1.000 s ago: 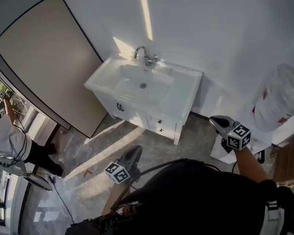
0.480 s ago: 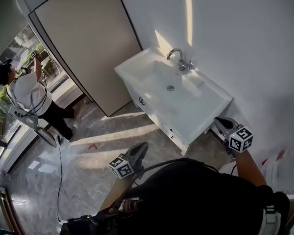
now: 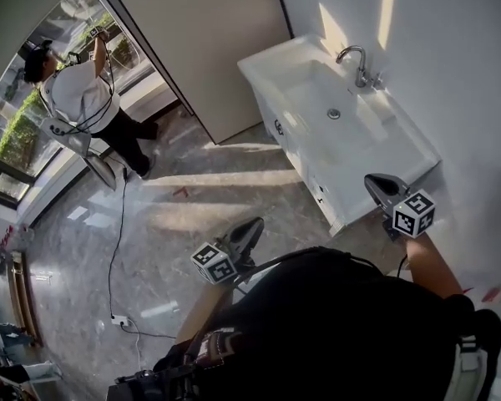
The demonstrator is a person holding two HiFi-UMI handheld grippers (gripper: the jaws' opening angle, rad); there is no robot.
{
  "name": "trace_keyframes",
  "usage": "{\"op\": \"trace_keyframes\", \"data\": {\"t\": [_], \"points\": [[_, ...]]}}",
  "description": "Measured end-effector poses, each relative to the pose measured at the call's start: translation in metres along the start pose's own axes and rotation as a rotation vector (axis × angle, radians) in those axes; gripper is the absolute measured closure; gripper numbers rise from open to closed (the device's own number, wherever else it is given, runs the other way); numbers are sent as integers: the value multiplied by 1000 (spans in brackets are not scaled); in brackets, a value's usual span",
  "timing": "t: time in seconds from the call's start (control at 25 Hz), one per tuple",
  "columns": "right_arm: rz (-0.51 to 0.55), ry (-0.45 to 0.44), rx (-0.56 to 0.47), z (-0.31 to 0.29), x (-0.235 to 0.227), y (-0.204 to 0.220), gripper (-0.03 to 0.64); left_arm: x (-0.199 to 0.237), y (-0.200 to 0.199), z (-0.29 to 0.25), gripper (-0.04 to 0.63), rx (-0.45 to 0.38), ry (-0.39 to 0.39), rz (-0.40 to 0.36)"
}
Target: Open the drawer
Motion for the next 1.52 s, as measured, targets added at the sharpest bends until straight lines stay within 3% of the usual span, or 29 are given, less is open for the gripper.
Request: {"op": "trace_keyframes", "data": {"t": [0.16, 0.32, 0.56, 0.72, 0.88, 1.08, 1.32, 1.52], "points": [[47, -30, 42, -43, 35, -9, 617, 28, -1, 50, 595, -26, -34, -26], [67, -22, 70, -76, 79, -14, 617, 59, 13, 99, 595, -21, -45, 33], [56, -11, 97, -113, 123, -2, 617, 106, 29, 132, 595, 54, -47, 57], [55, -55, 133, -116, 119, 16, 617, 108, 42, 115, 595, 123, -82, 42], [62, -130, 171, -120, 99, 36, 617, 101, 53, 82, 595, 115, -146, 54], [84, -228, 218, -131, 80, 68, 617, 98, 82, 30, 595, 138, -172, 88], [75, -289, 238, -153, 72, 127, 617, 125, 137, -31, 595, 200, -150, 101], [38, -262, 213, -171, 79, 191, 617, 165, 201, -74, 595, 296, -110, 104]]}}
Point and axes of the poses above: the fingertips, and each gripper's own axes: z backward along the fingers, x to its left, y out of its underside, the point moved 9 cm from there along z, backward along the fingers, and after that the axes turned 8 degrees about x, right-handed, at the moved point
